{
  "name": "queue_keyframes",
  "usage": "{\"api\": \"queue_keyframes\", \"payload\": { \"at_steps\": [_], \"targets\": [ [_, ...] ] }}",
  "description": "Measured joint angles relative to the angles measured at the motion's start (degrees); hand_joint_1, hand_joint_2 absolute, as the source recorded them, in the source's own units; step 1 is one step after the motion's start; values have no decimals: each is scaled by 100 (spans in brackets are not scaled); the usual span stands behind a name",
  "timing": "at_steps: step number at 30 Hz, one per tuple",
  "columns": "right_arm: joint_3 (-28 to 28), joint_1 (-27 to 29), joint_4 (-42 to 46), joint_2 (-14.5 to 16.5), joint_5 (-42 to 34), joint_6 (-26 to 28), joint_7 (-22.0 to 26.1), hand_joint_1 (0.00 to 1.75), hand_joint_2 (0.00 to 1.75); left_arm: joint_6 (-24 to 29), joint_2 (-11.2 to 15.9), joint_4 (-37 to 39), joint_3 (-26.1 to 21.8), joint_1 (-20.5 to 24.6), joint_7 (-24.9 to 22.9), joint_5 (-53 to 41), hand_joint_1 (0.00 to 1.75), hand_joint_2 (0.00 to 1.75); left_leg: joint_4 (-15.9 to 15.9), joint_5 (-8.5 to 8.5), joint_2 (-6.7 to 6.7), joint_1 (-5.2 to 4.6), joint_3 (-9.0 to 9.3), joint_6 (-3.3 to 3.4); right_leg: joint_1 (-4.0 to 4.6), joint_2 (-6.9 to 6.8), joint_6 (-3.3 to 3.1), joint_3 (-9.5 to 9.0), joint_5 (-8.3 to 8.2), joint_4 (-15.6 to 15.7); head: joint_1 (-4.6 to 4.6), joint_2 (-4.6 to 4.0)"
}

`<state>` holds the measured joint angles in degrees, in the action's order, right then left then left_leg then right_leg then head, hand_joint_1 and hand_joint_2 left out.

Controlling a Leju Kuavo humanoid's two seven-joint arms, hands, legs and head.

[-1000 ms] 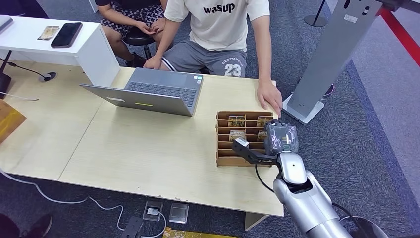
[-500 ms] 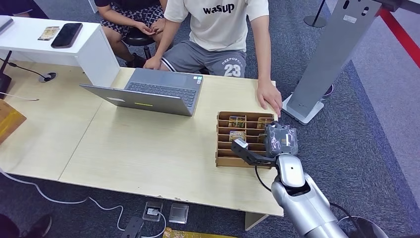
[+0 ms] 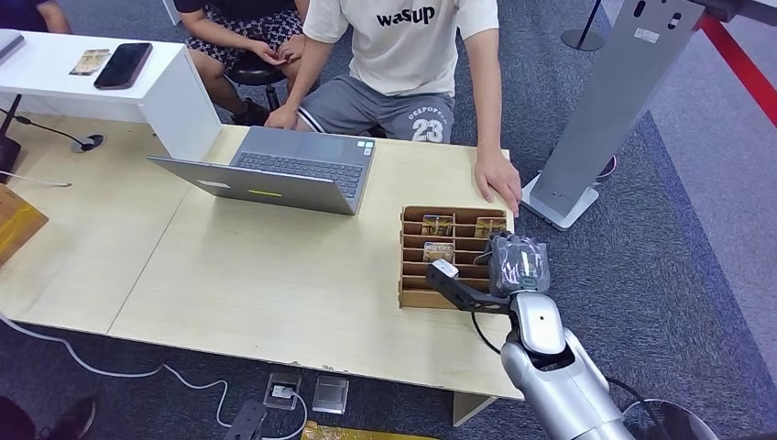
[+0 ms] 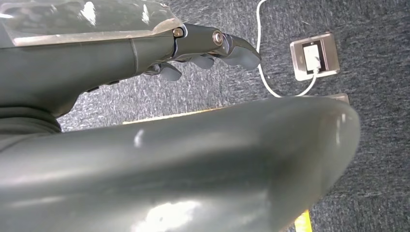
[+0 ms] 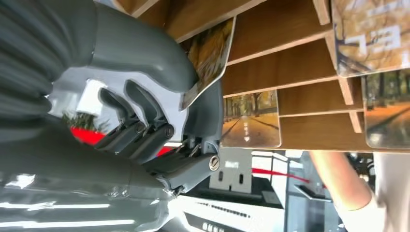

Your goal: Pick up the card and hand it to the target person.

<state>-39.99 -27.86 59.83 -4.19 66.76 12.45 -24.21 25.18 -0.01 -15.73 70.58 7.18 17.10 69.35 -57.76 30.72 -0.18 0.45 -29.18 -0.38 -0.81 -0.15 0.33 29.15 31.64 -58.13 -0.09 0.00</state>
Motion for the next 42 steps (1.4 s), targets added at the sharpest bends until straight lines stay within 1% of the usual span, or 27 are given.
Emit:
{"api": "queue_keyframes", "payload": {
  "at_steps": [9, 17, 20, 22, 26, 28, 30, 32, 34, 42],
  "targets": [
    [308, 247, 659, -129, -57, 203, 26, 175, 175, -7, -2, 13, 0, -4, 21, -45, 0, 0, 0, 0, -1, 0, -6, 0, 0, 0, 0, 5, 0, 0, 3, 0],
    [446, 322, 956, -189, -236, 300, 113, 174, 175, -11, -10, 30, 0, -4, 21, -63, 0, 0, 0, 0, -1, 0, -9, 0, 0, 0, 0, 7, 0, 0, 5, 0],
    [501, 334, 1050, -206, -629, 395, 263, 175, 175, -11, -10, 30, -1, -4, 21, -66, 0, 0, 0, 0, -1, 0, -9, 0, 0, 0, 0, 7, 0, 0, 5, 0],
    [559, 338, 1115, -216, -1061, 457, 415, 175, 175, -11, -10, 30, -1, -4, 20, -73, 0, 0, 0, 0, -1, 0, -9, 0, 0, 0, 0, 7, -1, 0, 5, 0],
    [657, 327, 1262, -230, -1995, 620, 713, 169, 175, -8, -10, 30, 0, -4, 0, -92, 0, 0, 0, 0, -1, 0, -9, 0, 0, 0, 0, 8, -1, 0, 4, 0],
    [714, 291, 1348, -249, -2262, 712, 785, 167, 175, -5, -10, 30, 0, -4, -15, -99, 0, 0, 0, 0, -1, 0, -10, 0, 0, 0, 0, 8, -1, 0, 3, 0],
    [767, 231, 1429, -282, -2364, 800, 808, 161, 175, -3, -10, 30, -1, -4, -26, -105, 0, 0, 0, 0, -1, 0, -10, 0, 0, 0, 0, 8, -1, 0, 4, 0],
    [827, 149, 1502, -314, -2394, 885, 818, 154, 175, 1, -10, 30, -1, -4, -34, -116, 0, 0, 0, 0, 0, 0, -10, 0, 0, 0, 0, 7, -1, 0, 5, 0],
    [876, 41, 1555, -351, -2339, 978, 812, 151, 175, 3, -10, 30, 0, -4, -36, -136, 0, 0, -1, 0, -1, 0, -10, 0, 0, 0, 0, 7, -1, 0, 5, 0],
    [1012, -447, 1602, -495, -1556, 1350, 562, 157, 175, 22, -20, 30, 0, -3, -48, -215, 0, 0, -1, 0, -1, 0, -10, 0, 0, 0, 0, 8, -1, 0, 4, 0]
  ]
}}
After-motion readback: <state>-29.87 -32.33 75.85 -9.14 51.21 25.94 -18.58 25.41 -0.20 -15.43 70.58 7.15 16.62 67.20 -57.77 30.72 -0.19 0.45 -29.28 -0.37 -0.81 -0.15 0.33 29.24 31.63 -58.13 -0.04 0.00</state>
